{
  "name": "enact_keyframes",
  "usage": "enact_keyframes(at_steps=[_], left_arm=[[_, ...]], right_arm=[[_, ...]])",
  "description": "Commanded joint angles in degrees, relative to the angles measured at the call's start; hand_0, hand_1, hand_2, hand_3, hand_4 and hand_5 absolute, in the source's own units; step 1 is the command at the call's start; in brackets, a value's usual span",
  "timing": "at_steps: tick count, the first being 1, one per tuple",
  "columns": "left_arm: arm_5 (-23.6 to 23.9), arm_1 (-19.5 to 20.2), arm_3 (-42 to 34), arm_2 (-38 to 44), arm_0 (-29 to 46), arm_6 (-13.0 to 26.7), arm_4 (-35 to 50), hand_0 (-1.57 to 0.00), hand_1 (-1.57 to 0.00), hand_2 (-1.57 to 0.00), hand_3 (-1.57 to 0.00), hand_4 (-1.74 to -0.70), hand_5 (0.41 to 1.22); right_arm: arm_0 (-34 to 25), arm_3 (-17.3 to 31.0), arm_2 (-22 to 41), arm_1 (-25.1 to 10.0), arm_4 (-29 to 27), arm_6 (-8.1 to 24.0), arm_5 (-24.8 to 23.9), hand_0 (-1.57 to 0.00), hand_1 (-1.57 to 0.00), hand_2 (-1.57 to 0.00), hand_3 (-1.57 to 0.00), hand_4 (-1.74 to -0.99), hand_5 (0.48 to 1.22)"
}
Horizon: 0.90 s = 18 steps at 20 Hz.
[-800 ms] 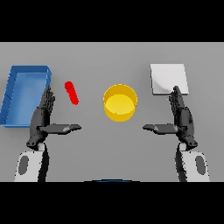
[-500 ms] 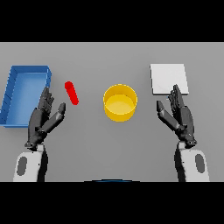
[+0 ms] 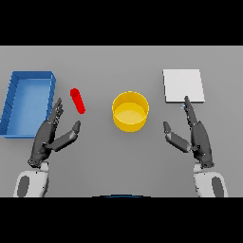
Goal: Pick up the red beaker and tilt it to pour out 1 green nut into yellow bowl. Pick up the yellow bowl and place it on the metallic measuring scale.
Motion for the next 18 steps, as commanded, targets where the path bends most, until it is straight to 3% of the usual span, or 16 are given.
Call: enact_keyframes(at_steps=[1,6,11,18], left_arm=[[0.1,-0.5,1.5,0.1,-1.7,0.7,0.0,0.0,0.0,0.0,0.0,-1.28,0.691],[-0.1,-0.9,10.1,1.9,-8.8,-0.2,0.5,0.0,0.0,0.0,0.0,-1.38,0.738],[1.2,-0.8,20.2,4.7,-15.6,-0.6,0.0,0.0,0.0,0.0,0.0,-1.36,0.726],[1.7,-1.7,30.8,6.8,-23.1,-4.5,0.0,0.0,0.0,0.0,0.0,-1.32,0.713]], right_arm=[[-0.4,-0.3,-0.3,0.0,-1.0,0.2,0.5,0.0,0.0,0.0,0.0,-1.265,0.68],[0.5,-0.7,-1.0,-0.3,-2.3,-0.7,1.2,0.0,0.0,0.0,0.0,-1.304,0.678],[0.4,-0.9,-0.7,0.4,-2.5,-0.3,1.1,0.0,0.0,0.0,0.0,-1.331,0.686],[0.2,-0.1,-1.3,0.5,-3.0,-0.1,1.0,0.0,0.0,0.0,0.0,-1.336,0.688]])
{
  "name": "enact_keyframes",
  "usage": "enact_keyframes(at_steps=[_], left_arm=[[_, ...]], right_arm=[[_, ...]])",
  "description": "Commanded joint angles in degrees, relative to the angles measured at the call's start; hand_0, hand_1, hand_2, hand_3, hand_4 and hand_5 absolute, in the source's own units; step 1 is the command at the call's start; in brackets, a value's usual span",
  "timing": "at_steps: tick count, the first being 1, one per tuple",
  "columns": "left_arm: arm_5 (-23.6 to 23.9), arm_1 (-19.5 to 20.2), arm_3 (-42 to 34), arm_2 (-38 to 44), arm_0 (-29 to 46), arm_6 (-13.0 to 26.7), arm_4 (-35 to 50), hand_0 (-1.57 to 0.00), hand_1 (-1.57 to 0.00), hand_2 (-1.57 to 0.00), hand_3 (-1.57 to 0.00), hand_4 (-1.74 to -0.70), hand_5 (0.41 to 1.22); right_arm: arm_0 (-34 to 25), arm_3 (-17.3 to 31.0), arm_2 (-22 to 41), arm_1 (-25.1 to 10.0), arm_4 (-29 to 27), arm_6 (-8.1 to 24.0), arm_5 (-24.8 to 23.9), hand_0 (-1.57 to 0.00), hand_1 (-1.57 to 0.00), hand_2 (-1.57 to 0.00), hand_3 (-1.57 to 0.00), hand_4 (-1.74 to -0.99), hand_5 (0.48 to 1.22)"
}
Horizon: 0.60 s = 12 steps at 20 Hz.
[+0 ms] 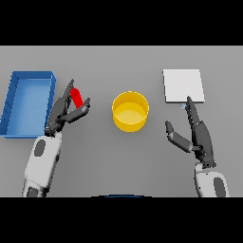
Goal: Pick up the red beaker and tilt it to pour out 1 green nut into yellow bowl. Pick up the yellow bowl and place it on the metallic measuring scale.
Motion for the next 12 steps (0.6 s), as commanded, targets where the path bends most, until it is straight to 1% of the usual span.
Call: enact_keyframes(at_steps=[1,2,3,4,6,7,8,10,11,12], left_arm=[[0.0,0.3,1.6,0.5,-1.5,0.0,0.0,0.0,0.0,0.0,0.0,-1.32,0.711],[-0.1,0.4,2.2,0.7,-2.1,-0.1,0.1,0.0,0.0,0.0,0.0,-1.32,0.706],[-0.1,0.5,3.3,0.9,-3.2,0.3,0.1,0.0,0.0,0.0,0.0,-1.31,0.704],[0.0,0.4,4.4,1.0,-3.6,-0.6,-0.1,0.0,0.0,0.0,0.0,-1.31,0.703],[-0.4,0.2,5.5,1.1,-5.0,-0.5,0.0,0.0,0.0,0.0,0.0,-1.32,0.708],[-0.3,0.1,6.1,1.1,-5.3,-0.7,0.0,0.0,0.0,0.0,0.0,-1.32,0.71],[-0.8,0.7,6.9,1.5,-5.7,-1.3,0.1,0.0,0.0,0.0,0.0,-1.33,0.715],[-1.0,0.5,8.1,2.0,-6.2,-3.8,0.6,0.0,0.0,0.0,0.0,-1.36,0.735],[-0.7,0.0,8.9,2.4,-7.3,-3.5,0.8,0.0,0.0,-0.03,0.0,-1.39,0.752],[0.0,-0.4,9.4,2.7,-7.6,-3.7,0.9,-0.08,-0.08,-0.12,-0.08,-1.42,0.77]], right_arm=[[0.2,-0.3,0.1,-0.1,0.2,-0.7,0.0,0.0,0.0,0.0,0.0,-1.333,0.687],[-0.6,-0.6,-0.2,-0.4,-0.2,0.2,0.1,0.0,0.0,0.0,0.0,-1.331,0.687],[-0.4,-0.3,-0.2,-0.3,-0.5,0.0,0.3,0.0,0.0,0.0,0.0,-1.332,0.685],[-0.8,0.1,-0.6,-0.3,-0.7,0.5,0.3,0.0,0.0,0.0,0.0,-1.329,0.684],[-0.9,-0.1,-0.2,-0.3,-0.2,1.0,0.1,0.0,0.0,0.0,0.0,-1.32,0.683],[-0.5,-0.4,-0.3,-0.3,-0.1,0.7,-0.1,0.0,0.0,0.0,0.0,-1.315,0.682],[0.2,-0.6,-0.2,-0.5,0.0,0.0,0.0,0.0,0.0,0.0,0.0,-1.311,0.682],[-0.2,-0.1,-0.4,-0.4,-0.3,1.0,0.2,0.0,0.0,0.0,0.0,-1.298,0.682],[-0.6,0.0,-0.4,-0.4,0.0,0.5,-0.1,0.0,0.0,0.0,0.0,-1.295,0.683],[-1.0,-0.1,-0.6,-0.9,0.1,0.4,-0.1,0.0,0.0,0.0,0.0,-1.291,0.684]])
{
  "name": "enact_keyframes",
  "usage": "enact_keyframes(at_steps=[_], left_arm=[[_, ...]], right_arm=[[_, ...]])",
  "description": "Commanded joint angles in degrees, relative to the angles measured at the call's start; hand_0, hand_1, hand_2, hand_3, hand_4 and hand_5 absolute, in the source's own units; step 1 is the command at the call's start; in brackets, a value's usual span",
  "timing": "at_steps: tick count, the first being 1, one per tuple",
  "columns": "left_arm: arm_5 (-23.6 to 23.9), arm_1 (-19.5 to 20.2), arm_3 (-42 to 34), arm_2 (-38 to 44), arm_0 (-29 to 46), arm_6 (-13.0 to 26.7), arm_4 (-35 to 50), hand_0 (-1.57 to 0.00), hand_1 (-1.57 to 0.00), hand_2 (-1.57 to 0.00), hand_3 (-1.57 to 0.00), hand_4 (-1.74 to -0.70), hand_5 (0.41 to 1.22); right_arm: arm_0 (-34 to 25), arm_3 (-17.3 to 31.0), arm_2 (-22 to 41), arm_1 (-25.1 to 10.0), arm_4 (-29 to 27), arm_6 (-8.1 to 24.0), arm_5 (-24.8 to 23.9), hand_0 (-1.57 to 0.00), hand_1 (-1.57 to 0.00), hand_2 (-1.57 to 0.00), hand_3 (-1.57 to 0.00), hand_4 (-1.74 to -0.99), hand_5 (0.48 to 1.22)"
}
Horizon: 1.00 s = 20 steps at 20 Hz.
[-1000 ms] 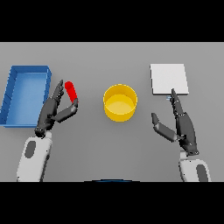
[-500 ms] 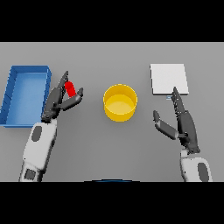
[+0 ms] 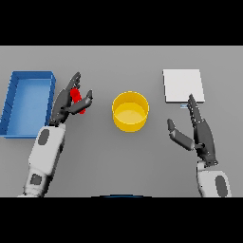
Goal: Pick up the red beaker and tilt it to pour out 1 green nut into yellow bowl. Pick up the yellow bowl and place it on the metallic measuring scale.
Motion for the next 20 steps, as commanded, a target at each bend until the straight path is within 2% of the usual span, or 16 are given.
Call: enact_keyframes(at_steps=[1,2,4,6,8,11,14,15,18,20], left_arm=[[0.7,-0.9,0.9,0.4,-0.9,0.3,0.3,-0.25,-0.28,-0.31,-0.22,-1.44,0.795],[1.5,-1.3,1.2,0.7,-1.1,0.4,0.4,-0.46,-0.48,-0.5,-0.49,-1.44,0.881],[4.7,-1.5,2.3,0.5,-1.4,-0.1,-1.7,-0.86,-0.87,-0.89,-0.88,-1.44,1.003],[5.6,-2.1,3.9,0.3,-1.9,-2.5,-2.7,-1.12,-1.13,-1.13,-1.13,-1.44,1.082],[5.8,-2.5,3.9,0.5,-2.0,-2.6,-3.1,-1.28,-1.29,-1.29,-1.29,-1.45,1.132],[6.6,-2.6,3.4,0.7,-2.1,-4.4,-2.3,-1.42,-1.42,-1.43,-1.43,-1.59,1.123],[6.3,-1.7,2.3,0.3,-2.3,-5.5,-0.8,-1.49,-1.5,-1.5,-1.5,-1.66,1.108],[6.9,-1.6,1.0,-0.4,-2.3,-5.5,-1.0,-1.51,-1.51,-1.51,-1.51,-1.68,1.103],[8.3,-0.8,-3.7,-2.2,-2.1,-4.4,-0.9,-1.54,-1.54,-1.54,-1.54,-1.71,1.097],[8.4,1.1,-6.3,-4.6,-2.7,-1.7,-2.9,-1.55,-1.55,-1.55,-1.55,-1.72,1.101]], right_arm=[[0.3,-0.1,0.0,0.0,-0.2,0.0,0.1,0.0,0.0,0.0,0.0,-1.289,0.684],[0.7,-0.8,0.0,-0.2,-0.3,-0.1,0.2,0.0,0.0,0.0,0.0,-1.286,0.685],[1.5,-1.2,0.4,0.2,-0.5,-0.4,0.6,0.0,0.0,0.0,0.0,-1.283,0.683],[0.4,-0.4,0.3,0.4,-0.4,1.2,0.4,0.0,0.0,0.0,0.0,-1.29,0.684],[0.4,-0.1,0.3,0.2,-0.3,-0.3,0.5,0.0,0.0,0.0,0.0,-1.293,0.682],[-0.2,0.4,0.3,0.4,-0.3,-0.3,0.5,0.0,0.0,0.0,0.0,-1.296,0.682],[0.2,1.0,0.9,0.6,0.5,-1.5,0.4,0.0,0.0,0.0,0.0,-1.274,0.674],[-0.5,0.7,1.0,0.7,1.0,-1.0,0.0,0.0,0.0,0.0,0.0,-1.263,0.671],[0.0,0.6,1.3,0.5,1.5,-1.5,0.1,0.0,0.0,0.0,0.0,-1.255,0.672],[0.8,-0.1,1.5,0.3,2.1,-2.3,-0.2,0.0,0.0,0.0,0.0,-1.245,0.673]])
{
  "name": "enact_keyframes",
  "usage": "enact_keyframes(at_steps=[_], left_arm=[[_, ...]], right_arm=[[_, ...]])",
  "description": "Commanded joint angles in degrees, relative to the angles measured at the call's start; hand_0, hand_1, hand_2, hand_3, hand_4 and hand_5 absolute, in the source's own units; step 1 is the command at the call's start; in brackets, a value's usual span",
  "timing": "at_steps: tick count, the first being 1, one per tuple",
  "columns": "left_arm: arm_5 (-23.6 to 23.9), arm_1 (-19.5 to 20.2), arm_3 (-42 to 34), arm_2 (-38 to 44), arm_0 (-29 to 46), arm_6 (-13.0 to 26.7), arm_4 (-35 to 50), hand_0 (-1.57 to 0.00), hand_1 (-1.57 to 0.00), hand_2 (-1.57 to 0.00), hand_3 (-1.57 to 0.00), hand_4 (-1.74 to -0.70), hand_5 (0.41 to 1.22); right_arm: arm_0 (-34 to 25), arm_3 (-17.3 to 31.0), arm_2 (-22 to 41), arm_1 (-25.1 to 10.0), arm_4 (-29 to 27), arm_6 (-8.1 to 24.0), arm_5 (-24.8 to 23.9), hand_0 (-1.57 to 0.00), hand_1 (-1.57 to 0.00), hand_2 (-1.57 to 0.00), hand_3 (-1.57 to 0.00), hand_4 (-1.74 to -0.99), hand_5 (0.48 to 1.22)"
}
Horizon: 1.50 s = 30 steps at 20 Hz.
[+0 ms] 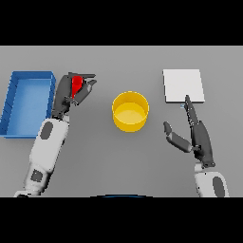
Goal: Pick up the red beaker and tilt it to pour out 1 green nut into yellow bowl. Pick up the yellow bowl and place it on the metallic measuring scale.
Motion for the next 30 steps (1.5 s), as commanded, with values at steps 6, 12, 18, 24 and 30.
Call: enact_keyframes(at_steps=[6,12,18,24,30], left_arm=[[-4.2,6.2,-2.8,-10.9,-3.6,8.8,-9.5,-1.56,-1.56,-1.56,-1.56,-1.73,1.117],[-5.8,10.1,-0.6,-18.4,-8.0,10.9,-16.4,-1.57,-1.57,-1.57,-1.57,-1.74,1.112],[-8.0,13.3,5.8,-30.9,-17.7,11.3,-30.1,-1.57,-1.57,-1.57,-1.57,-1.74,1.177],[-16.3,14.3,12.3,-41.6,-28.0,8.6,-38.3,-1.57,-1.57,-1.57,-1.57,-1.64,1.209],[-21.8,12.3,18.1,-50.0,-35.4,5.8,-42.1,-1.57,-1.57,-1.57,-1.57,-1.71,1.218]], right_arm=[[-0.2,-0.8,0.5,-0.1,1.2,1.6,-0.5,0.0,0.0,0.0,0.0,-1.243,0.696],[0.7,-2.5,0.9,-0.4,1.7,2.8,-0.2,0.0,0.0,0.0,0.0,-1.254,0.717],[0.5,-1.7,0.6,0.0,0.4,2.4,0.3,0.0,0.0,0.0,0.0,-1.268,0.722],[0.1,-1.1,0.3,0.4,0.9,1.8,-0.7,0.0,0.0,0.0,0.0,-1.253,0.688],[0.2,-0.6,0.1,1.3,0.8,1.4,-1.6,0.0,0.0,0.0,0.0,-1.198,0.65]])
